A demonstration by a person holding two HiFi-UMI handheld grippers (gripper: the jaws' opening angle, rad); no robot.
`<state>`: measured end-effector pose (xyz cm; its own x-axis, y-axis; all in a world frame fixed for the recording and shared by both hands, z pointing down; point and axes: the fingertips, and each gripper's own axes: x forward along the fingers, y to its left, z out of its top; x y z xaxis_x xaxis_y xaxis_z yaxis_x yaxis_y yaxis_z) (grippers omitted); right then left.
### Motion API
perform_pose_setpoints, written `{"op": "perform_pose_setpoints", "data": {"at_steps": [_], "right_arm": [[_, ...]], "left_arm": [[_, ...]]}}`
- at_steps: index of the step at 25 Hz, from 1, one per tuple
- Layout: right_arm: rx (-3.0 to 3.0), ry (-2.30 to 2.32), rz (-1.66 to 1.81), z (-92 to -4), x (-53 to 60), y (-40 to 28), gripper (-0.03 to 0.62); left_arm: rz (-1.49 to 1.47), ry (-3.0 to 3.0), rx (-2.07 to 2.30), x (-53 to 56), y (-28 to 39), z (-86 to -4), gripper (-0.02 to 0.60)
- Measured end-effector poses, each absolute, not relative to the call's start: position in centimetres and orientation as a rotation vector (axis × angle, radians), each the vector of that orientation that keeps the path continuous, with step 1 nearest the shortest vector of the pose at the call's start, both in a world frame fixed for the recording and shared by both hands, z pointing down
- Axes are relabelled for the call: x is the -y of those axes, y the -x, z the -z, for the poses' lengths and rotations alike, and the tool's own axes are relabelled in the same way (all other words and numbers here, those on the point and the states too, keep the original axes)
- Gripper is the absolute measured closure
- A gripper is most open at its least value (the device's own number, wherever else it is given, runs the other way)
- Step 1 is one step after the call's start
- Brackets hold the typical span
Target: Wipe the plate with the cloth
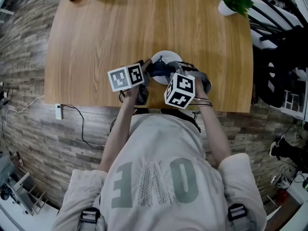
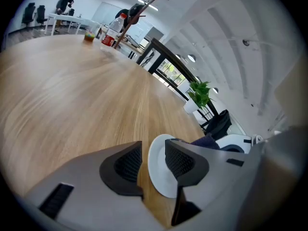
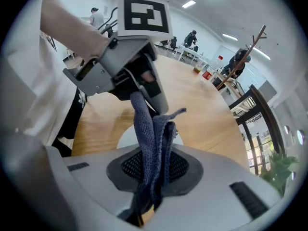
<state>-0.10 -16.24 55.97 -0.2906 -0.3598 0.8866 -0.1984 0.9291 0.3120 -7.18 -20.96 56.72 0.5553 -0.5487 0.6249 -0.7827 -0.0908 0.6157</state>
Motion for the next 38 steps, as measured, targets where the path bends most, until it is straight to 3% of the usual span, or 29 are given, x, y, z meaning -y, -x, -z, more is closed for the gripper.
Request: {"op": "perform_pose_setpoints", "data": {"at_steps": [1, 3, 9, 15, 38], "right_arm": [[1.875, -0.426, 0.18, -55.7, 17.2, 0.1, 0.533], [1.871, -0.462, 0.204, -55.1, 19.2, 0.3, 0.534], [1.853, -0.498, 0.256, -54.8, 23.5, 2.2, 0.534], [1.806, -0.412, 0.278, -57.9, 22.8, 3.7, 0.533], [1.862, -0.197, 0.262, -57.6, 11.0, 3.7, 0.533]], "left_arm": [[-0.292, -1.758, 1.124, 20.9, 7.9, -56.7, 0.43], [-0.354, -1.735, 1.154, 20.4, 9.2, -57.3, 0.577], [-0.516, -1.671, 1.205, 17.9, 11.7, -60.1, 0.577], [-0.471, -1.665, 1.206, 17.5, 11.9, -60.8, 0.577], [-0.449, -1.671, 1.188, 17.7, 12.1, -60.6, 0.577]]}}
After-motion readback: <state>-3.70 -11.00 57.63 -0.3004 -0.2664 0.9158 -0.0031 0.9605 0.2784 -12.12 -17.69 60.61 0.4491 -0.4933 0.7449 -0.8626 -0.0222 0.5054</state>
